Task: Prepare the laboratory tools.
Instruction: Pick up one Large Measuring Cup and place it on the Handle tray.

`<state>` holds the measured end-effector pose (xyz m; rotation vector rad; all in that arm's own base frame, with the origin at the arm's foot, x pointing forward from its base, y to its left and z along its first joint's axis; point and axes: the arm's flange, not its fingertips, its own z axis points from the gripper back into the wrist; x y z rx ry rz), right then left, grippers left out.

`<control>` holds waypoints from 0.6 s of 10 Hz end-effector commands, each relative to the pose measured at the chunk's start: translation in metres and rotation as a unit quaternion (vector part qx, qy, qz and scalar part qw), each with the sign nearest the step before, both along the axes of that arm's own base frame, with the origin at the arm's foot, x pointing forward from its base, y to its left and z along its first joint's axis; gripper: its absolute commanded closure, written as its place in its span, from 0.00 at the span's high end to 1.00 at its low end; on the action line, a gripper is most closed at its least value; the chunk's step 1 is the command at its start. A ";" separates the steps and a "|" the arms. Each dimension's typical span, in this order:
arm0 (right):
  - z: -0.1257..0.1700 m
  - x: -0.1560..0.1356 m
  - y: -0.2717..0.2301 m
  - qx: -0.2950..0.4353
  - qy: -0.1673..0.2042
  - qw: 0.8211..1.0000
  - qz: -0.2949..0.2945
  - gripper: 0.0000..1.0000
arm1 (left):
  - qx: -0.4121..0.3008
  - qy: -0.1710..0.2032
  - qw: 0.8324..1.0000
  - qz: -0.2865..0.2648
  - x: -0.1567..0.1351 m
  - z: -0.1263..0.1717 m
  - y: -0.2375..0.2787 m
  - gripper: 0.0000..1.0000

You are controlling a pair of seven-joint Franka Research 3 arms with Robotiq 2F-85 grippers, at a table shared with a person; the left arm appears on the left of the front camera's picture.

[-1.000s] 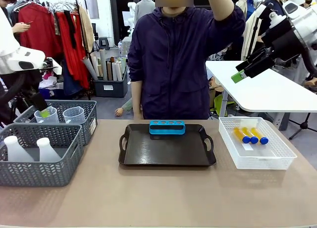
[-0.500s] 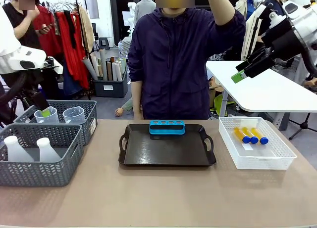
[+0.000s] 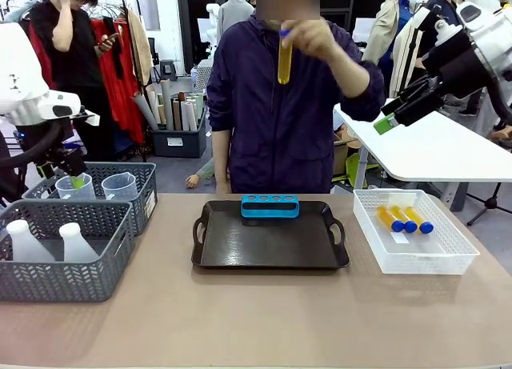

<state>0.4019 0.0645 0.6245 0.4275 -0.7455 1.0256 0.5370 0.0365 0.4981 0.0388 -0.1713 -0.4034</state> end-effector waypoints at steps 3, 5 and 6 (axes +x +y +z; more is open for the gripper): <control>0.001 0.000 0.000 0.001 -0.002 1.000 0.001 1.00 | -0.041 -0.021 0.995 0.087 0.059 -0.012 0.032 1.00; 0.001 0.000 0.000 0.001 -0.002 1.000 0.001 1.00 | -0.035 -0.018 0.993 0.110 0.077 -0.024 0.043 1.00; 0.001 0.000 0.000 0.001 -0.002 1.000 0.001 1.00 | -0.031 -0.020 0.992 0.120 0.082 -0.031 0.046 1.00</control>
